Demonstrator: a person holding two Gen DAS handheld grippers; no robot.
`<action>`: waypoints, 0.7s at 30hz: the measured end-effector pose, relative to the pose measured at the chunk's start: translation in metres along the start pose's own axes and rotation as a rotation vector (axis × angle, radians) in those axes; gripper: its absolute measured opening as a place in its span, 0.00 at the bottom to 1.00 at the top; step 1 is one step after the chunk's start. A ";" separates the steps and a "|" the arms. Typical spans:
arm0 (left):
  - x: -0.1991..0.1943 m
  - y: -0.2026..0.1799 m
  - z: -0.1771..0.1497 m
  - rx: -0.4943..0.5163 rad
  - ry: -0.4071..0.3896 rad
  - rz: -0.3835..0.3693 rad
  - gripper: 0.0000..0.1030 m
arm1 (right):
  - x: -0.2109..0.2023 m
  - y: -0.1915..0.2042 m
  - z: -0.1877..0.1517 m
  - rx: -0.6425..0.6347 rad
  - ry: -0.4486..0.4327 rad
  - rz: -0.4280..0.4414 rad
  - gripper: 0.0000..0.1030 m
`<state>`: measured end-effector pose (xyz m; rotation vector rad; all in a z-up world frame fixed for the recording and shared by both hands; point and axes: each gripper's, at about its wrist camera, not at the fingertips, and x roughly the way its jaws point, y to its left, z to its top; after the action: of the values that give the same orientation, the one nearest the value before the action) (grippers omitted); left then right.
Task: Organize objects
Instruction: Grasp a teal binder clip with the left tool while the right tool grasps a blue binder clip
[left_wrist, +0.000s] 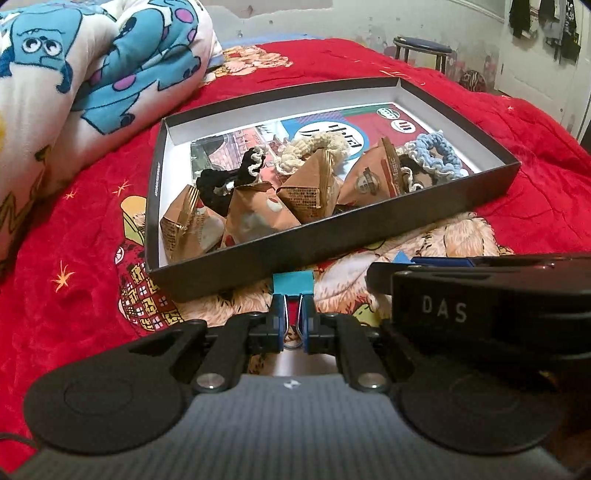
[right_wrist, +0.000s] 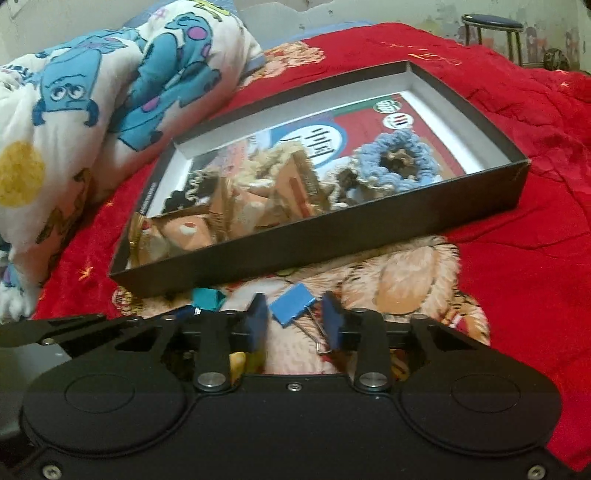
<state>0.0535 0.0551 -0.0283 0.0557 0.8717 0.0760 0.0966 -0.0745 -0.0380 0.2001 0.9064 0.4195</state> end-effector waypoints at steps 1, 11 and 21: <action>0.000 0.000 0.000 0.000 0.001 0.000 0.11 | 0.000 -0.002 0.000 0.012 0.000 0.006 0.28; 0.001 -0.002 0.001 0.001 0.000 0.001 0.11 | -0.003 -0.003 0.003 0.038 -0.013 0.021 0.27; -0.006 -0.002 0.000 -0.007 -0.018 -0.032 0.11 | -0.013 -0.001 0.006 0.049 -0.039 0.053 0.27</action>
<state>0.0502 0.0526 -0.0239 0.0356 0.8536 0.0490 0.0946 -0.0809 -0.0248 0.2773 0.8755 0.4415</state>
